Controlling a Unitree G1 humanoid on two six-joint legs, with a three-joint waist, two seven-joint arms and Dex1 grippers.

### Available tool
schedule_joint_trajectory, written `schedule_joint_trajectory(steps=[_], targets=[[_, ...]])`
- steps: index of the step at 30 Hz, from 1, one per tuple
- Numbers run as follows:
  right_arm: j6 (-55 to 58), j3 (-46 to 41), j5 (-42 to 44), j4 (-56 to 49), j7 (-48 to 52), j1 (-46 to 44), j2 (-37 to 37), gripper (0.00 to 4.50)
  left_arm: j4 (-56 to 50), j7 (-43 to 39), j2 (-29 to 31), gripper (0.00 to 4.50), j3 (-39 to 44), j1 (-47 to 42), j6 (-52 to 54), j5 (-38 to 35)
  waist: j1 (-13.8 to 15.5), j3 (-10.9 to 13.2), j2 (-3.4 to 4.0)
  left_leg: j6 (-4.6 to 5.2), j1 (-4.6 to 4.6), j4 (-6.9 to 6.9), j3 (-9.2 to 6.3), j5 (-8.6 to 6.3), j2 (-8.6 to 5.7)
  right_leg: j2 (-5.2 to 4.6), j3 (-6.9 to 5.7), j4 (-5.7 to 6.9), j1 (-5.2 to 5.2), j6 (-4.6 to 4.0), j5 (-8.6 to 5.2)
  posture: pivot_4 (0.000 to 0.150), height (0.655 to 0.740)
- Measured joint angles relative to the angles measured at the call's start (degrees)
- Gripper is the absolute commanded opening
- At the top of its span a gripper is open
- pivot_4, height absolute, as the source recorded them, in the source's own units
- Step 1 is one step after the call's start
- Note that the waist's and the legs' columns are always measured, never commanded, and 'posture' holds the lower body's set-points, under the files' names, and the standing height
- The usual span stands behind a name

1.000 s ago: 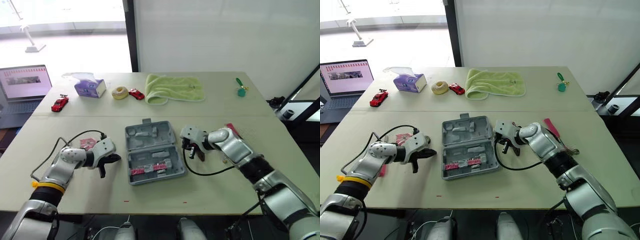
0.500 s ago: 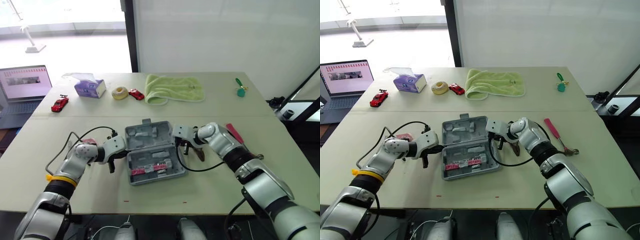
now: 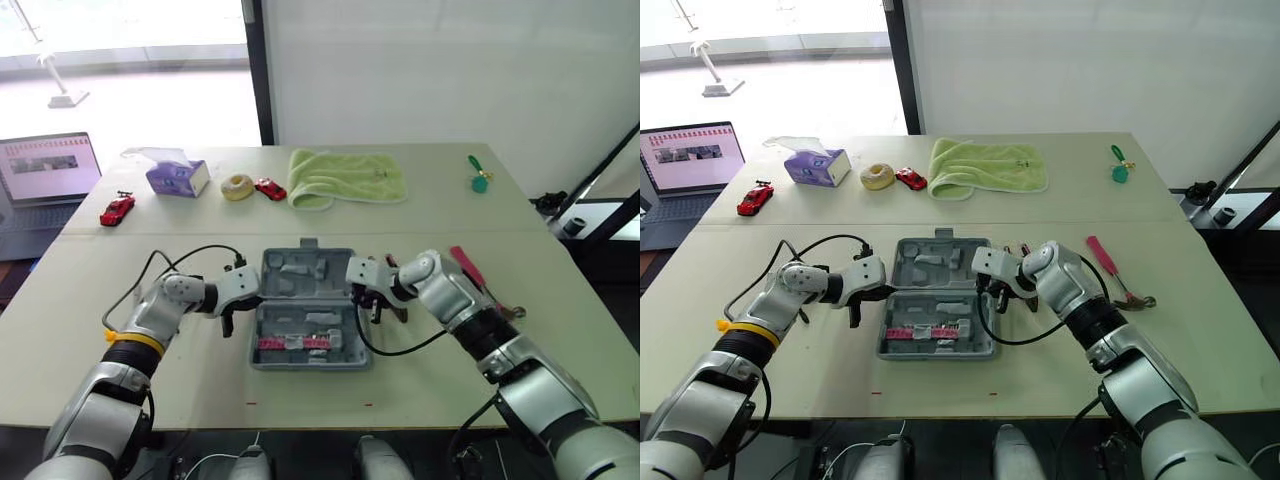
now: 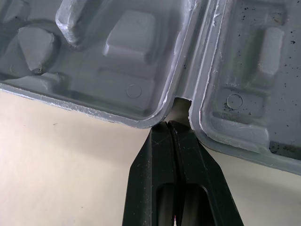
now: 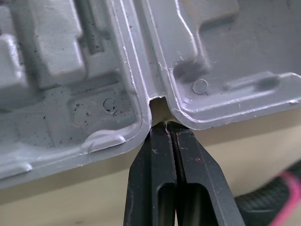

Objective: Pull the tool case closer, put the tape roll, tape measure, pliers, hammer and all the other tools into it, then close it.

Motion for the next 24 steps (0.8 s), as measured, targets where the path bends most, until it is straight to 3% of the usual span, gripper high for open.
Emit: schedule_joint_trajectory(steps=[10, 24], targets=[[14.90, -0.49, 0.32, -24.18, -1.19, 13.52, -2.30, 0.06, -23.14, -14.54, 8.34, 0.00, 2.32, 16.57, 11.37, -11.29, -0.21, 0.01, -0.01, 0.05, -0.01, 0.00, -0.03, -0.03, 0.01, 0.00, -0.02, 0.04, -0.01, -0.04, -0.06, 0.150, 0.7400], [21.69, 1.38, 2.33, -31.35, -3.93, 16.26, -3.44, 0.06, -23.71, -13.54, 9.59, 0.00, 0.94, 16.23, 9.88, -8.48, -0.36, 0.01, -0.03, 0.05, -0.01, -0.01, -0.03, -0.03, 0.02, 0.01, -0.01, 0.01, -0.01, -0.04, -0.06, 0.150, 0.7400]])
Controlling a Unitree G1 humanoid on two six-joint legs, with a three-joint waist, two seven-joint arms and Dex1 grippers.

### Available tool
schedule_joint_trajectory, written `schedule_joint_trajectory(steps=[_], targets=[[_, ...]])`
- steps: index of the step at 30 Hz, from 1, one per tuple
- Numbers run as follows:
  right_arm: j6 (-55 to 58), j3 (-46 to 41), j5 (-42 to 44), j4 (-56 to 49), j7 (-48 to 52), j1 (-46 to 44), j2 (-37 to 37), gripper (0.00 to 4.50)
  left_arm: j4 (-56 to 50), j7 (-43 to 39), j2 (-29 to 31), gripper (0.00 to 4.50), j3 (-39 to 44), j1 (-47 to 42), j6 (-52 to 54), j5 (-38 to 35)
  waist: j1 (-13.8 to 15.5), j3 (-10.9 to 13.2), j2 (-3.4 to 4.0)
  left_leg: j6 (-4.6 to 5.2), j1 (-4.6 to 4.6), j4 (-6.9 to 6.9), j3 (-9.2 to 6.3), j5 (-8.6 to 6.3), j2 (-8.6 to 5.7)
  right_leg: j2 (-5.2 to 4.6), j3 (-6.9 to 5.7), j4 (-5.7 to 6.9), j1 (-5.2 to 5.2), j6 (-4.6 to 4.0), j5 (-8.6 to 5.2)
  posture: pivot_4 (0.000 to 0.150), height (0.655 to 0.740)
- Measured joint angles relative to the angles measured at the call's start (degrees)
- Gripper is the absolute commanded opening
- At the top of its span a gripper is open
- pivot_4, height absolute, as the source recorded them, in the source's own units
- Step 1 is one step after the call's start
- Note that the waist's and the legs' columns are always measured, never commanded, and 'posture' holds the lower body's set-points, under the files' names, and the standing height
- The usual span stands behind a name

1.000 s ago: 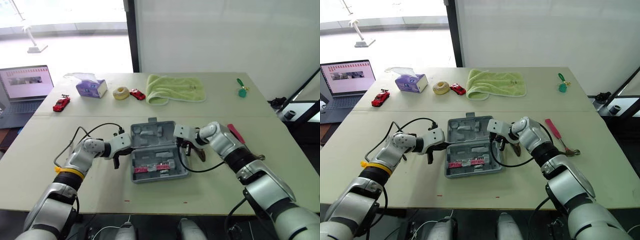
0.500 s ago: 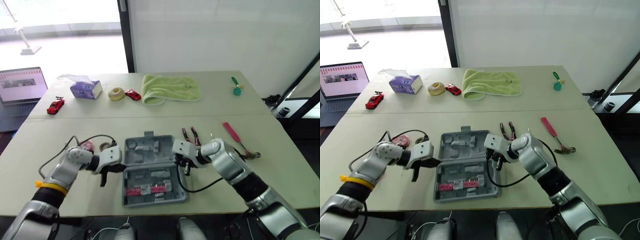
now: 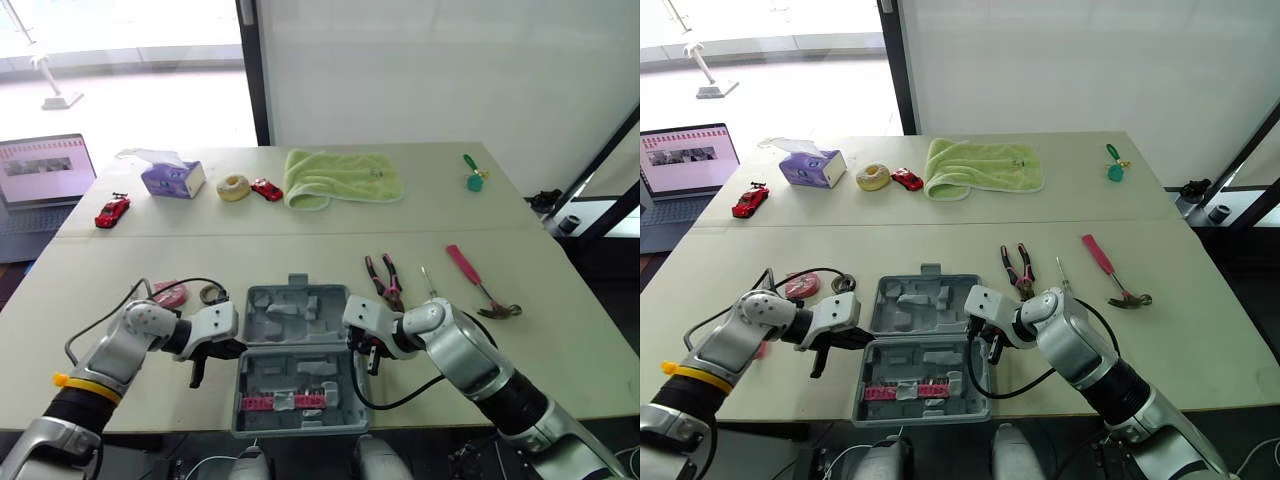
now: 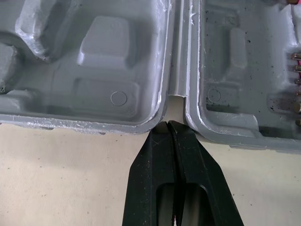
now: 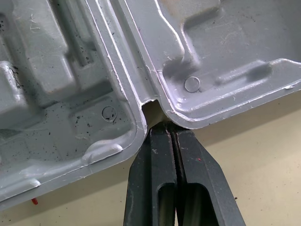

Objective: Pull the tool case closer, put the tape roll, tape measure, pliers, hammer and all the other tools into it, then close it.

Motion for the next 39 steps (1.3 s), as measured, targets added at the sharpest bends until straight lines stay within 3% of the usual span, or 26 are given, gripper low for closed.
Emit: schedule_joint_trajectory(steps=[10, 18, 39], targets=[[7.01, 0.51, 0.79, -8.32, -3.33, 4.06, -2.49, 0.06, -10.45, -1.56, 1.05, 0.00, -1.28, 5.58, 5.04, -0.11, 1.03, 0.00, -0.02, 0.00, -0.02, 0.01, 0.00, 0.00, 0.00, -0.02, 0.00, -0.03, 0.00, -0.01, -0.01, 0.150, 0.7400], [15.05, 0.78, 3.67, -15.28, -6.55, 7.08, -2.90, 0.06, -10.65, -0.30, 1.55, 0.00, -1.21, 5.40, 5.35, 0.01, 1.38, -0.01, -0.02, 0.00, -0.02, 0.00, 0.00, 0.00, 0.00, -0.02, 0.00, -0.05, 0.00, -0.01, -0.01, 0.150, 0.7400], [15.39, 2.16, 11.45, -15.24, -11.55, 5.01, -5.73, 0.06, -9.61, 0.19, 1.57, 0.00, -1.29, 6.01, 4.18, -0.05, 1.29, 0.00, -0.04, 0.01, -0.02, 0.00, 0.00, 0.00, 0.01, 0.00, 0.00, -0.05, -0.02, -0.03, -0.02, 0.150, 0.7400]])
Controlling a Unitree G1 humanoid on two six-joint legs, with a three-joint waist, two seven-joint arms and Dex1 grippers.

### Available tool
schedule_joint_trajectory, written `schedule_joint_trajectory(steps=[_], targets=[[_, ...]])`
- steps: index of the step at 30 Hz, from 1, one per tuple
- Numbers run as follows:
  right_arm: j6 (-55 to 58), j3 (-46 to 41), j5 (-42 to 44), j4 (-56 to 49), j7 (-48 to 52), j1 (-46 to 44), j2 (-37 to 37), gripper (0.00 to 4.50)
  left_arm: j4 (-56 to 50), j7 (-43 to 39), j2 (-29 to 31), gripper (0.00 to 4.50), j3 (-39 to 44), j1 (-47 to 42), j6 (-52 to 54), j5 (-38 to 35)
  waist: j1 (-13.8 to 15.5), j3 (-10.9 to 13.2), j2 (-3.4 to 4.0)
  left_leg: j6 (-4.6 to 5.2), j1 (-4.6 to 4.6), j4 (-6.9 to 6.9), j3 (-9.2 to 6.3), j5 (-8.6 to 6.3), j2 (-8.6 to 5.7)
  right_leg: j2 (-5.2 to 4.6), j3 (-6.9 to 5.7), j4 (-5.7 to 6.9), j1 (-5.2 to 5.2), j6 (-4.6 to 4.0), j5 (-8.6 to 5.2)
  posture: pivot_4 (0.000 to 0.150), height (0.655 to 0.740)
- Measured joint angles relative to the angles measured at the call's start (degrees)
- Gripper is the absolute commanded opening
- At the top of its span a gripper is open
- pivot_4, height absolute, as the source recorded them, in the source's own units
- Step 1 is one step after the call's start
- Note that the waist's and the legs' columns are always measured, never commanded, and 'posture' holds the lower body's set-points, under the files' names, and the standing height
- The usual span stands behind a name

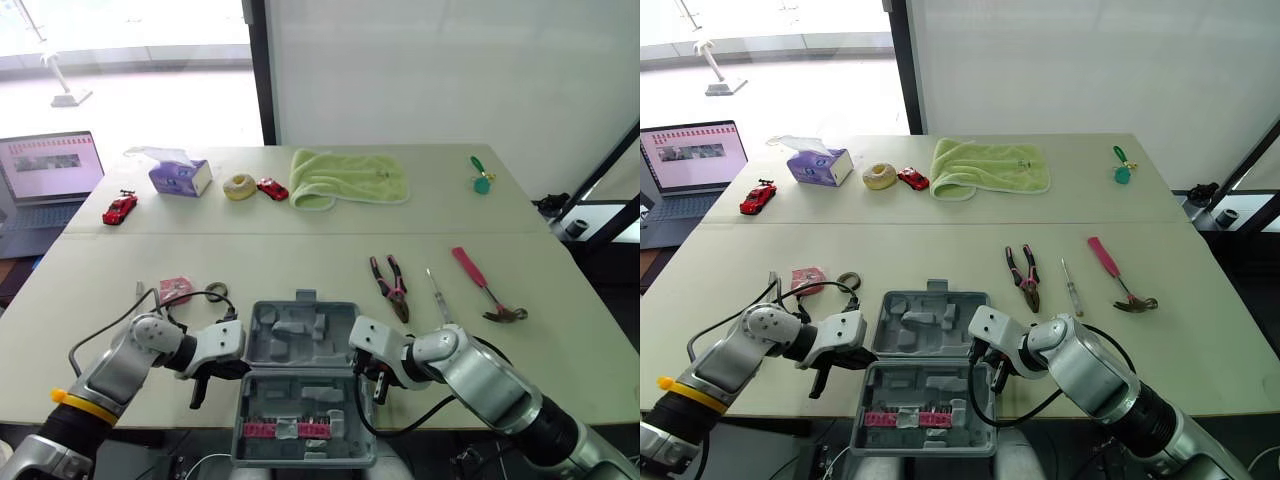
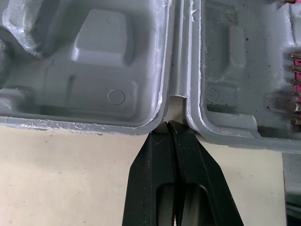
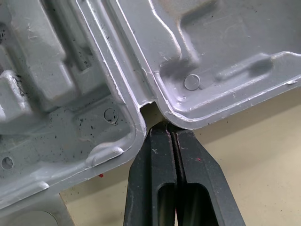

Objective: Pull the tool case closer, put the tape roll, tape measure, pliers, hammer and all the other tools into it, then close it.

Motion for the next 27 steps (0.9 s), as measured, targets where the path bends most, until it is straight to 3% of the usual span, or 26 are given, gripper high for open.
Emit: schedule_joint_trajectory(steps=[10, 16, 21, 24, 27], targets=[[-0.88, -0.39, 2.38, -0.13, -2.17, 0.47, -0.81, 0.06, 2.52, 0.40, -0.07, 0.00, 0.00, -0.84, -3.06, 0.01, 0.01, 0.00, 0.00, 0.00, 0.01, 0.00, 0.00, 0.00, 0.00, 0.01, 0.00, 0.00, 0.00, -0.01, 0.00, 0.150, 0.7400], [-7.71, -4.87, 3.67, -0.68, -2.41, 5.58, -7.97, 0.06, 4.90, 1.39, 1.30, 0.00, 0.58, -1.53, -5.02, -0.20, 0.35, 0.00, 0.00, 0.00, -0.04, 0.01, 0.02, 0.00, -0.01, -0.05, 0.00, -0.07, 0.01, 0.00, 0.00, 0.150, 0.7400], [-19.54, -21.50, 6.55, 0.94, -0.61, 18.32, -16.11, 0.06, 4.37, 2.03, 5.20, 0.00, 6.60, 3.43, -2.62, -3.71, 0.20, 0.07, -0.09, 0.05, -0.05, -0.04, 0.05, -0.03, 0.01, -0.03, 0.00, -0.09, -0.02, 0.01, -0.02, 0.150, 0.7400], [-26.75, -35.39, 11.36, -0.41, 1.69, 25.41, -14.70, 0.06, 4.49, 3.01, 6.45, 0.00, 12.92, 4.88, -0.08, -8.09, 0.06, 0.10, -0.13, 0.06, -0.01, -0.05, 0.04, -0.03, 0.05, 0.03, 0.00, -0.07, -0.02, -0.01, -0.03, 0.150, 0.7400], [-33.39, -55.40, 17.96, -0.39, 6.58, 34.04, -11.40, 0.06, 9.08, 4.62, 8.88, 0.00, 25.20, 5.00, 3.69, -15.12, 0.15, 0.19, -0.29, 0.06, -0.03, -0.04, 0.05, -0.04, 0.05, 0.02, 0.00, -0.08, 0.01, 0.01, -0.05, 0.150, 0.7400]])
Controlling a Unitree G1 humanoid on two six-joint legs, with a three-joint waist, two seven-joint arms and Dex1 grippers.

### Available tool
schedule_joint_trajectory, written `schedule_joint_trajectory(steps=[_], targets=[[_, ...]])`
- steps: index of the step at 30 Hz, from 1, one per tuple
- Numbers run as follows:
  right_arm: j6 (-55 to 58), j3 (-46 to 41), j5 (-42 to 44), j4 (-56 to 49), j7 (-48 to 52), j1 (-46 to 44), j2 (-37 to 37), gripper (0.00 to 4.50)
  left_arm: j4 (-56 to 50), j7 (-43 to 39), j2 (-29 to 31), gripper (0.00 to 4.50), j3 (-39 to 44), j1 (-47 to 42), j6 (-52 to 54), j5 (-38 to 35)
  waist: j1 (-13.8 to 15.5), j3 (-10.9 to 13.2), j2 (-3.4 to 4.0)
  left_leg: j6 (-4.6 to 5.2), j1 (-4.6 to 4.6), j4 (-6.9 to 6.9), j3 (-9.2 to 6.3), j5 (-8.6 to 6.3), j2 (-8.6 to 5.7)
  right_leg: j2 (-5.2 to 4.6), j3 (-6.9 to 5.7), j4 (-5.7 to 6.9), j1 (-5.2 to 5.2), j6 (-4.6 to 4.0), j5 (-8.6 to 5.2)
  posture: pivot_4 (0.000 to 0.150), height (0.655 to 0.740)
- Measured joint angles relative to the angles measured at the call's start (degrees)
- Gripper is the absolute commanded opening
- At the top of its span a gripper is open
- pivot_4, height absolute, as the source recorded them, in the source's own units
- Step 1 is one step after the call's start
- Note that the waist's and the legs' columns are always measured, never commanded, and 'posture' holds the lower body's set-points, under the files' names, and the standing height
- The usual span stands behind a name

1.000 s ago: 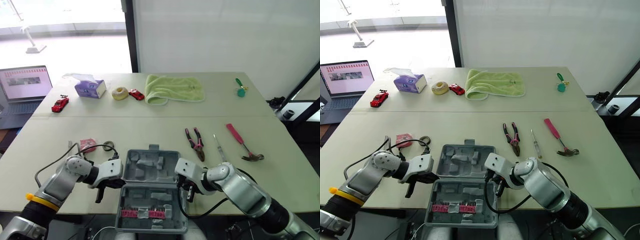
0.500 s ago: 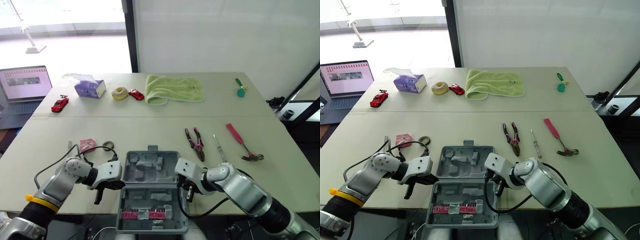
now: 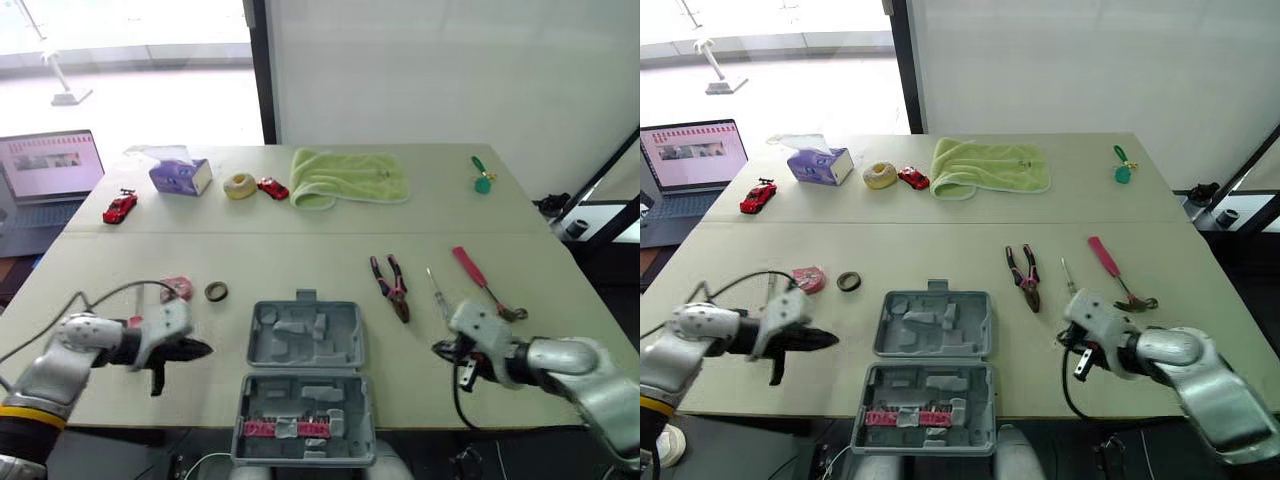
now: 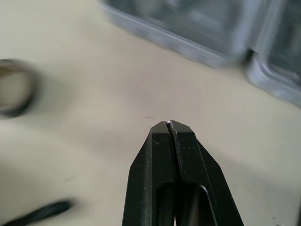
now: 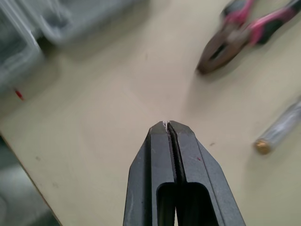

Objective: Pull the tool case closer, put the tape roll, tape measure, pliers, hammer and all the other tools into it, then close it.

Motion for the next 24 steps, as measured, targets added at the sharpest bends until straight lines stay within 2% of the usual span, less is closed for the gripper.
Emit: schedule_joint_trajectory(steps=[1, 2, 4, 5, 8, 11, 12, 17, 24], targets=[[-1.46, -6.05, 1.33, 0.98, 1.39, 2.24, 0.24, 0.06, 2.65, 0.44, 1.84, 0.00, 4.15, 0.13, 1.23, -1.56, -0.01, 0.01, -0.04, 0.00, 0.03, 0.00, 0.01, -0.01, 0.00, -0.02, 0.00, -0.04, 0.04, -0.01, 0.00, 0.150, 0.7400], [-3.21, -11.12, 2.23, 2.41, 2.92, 4.52, 0.14, 0.30, 5.51, 0.92, 3.46, 0.00, 7.48, 0.11, 1.41, -2.61, -0.03, 0.01, -0.03, 0.01, 0.04, -0.01, 0.04, -0.01, -0.01, -0.05, 0.00, -0.11, 0.07, -0.01, 0.00, 0.150, 0.7400], [-6.05, -17.00, 3.33, 5.60, 5.51, 7.49, 0.10, 0.94, 12.23, 2.49, 5.53, 0.56, 11.69, 0.11, 0.08, -2.63, -0.22, -0.01, 0.00, 0.02, 0.15, -0.07, 0.10, -0.02, -0.01, -0.05, 0.02, -0.23, 0.15, -0.18, -0.09, 0.150, 0.7400], [-7.14, -19.30, 4.44, 8.01, 6.96, 8.25, 0.13, 1.41, 16.75, 3.72, 5.97, 0.90, 13.14, 0.26, -1.53, -2.40, -0.39, -0.02, 0.05, 0.02, 0.16, -0.08, 0.12, -0.02, -0.01, -0.05, 0.03, -0.24, 0.15, -0.19, -0.10, 0.150, 0.7400], [-10.98, -23.30, 5.44, 15.43, 9.81, 9.50, -0.08, 2.98, 28.61, 5.24, 6.36, 2.48, 14.47, 1.56, -6.25, -1.25, -0.73, -0.01, 0.02, 0.02, 0.16, -0.09, 0.13, -0.02, 0.00, -0.04, 0.04, -0.24, 0.14, -0.21, -0.11, 0.150, 0.7400], [-17.17, -23.32, 4.16, 23.69, 11.76, 10.65, -0.86, 4.50, 39.54, 6.62, 6.78, 4.08, 14.21, 2.10, -11.87, 0.71, -0.78, 0.00, -0.07, 0.02, 0.13, -0.10, 0.13, -0.02, 0.00, -0.04, 0.04, -0.25, 0.13, -0.21, -0.11, 0.150, 0.7400], [-18.58, -23.24, 3.74, 25.55, 11.97, 10.85, -0.88, 4.50, 41.37, 6.95, 6.95, 4.46, 14.16, 2.29, -13.16, 1.29, -0.78, 0.00, -0.08, 0.01, 0.13, -0.10, 0.13, -0.02, 0.00, -0.05, 0.04, -0.25, 0.13, -0.21, -0.12, 0.150, 0.7400], [-25.05, -21.10, 1.91, 32.55, 11.89, 11.54, -0.91, 4.50, 47.92, 8.29, 6.90, 4.46, 13.74, 1.19, -18.26, 2.14, -0.20, -0.02, -0.04, 0.01, 0.13, -0.10, 0.15, -0.02, 0.00, -0.06, 0.04, -0.26, 0.13, -0.22, -0.11, 0.150, 0.7400], [-26.36, -20.23, 1.90, 31.98, 9.60, 10.88, -0.93, 4.50, 50.07, 10.56, 5.15, 4.46, 12.61, -3.27, -20.51, 2.61, -0.06, -0.03, -0.03, 0.00, 0.13, -0.10, 0.16, -0.02, 0.00, -0.06, 0.05, -0.26, 0.14, -0.20, -0.10, 0.150, 0.7400]])
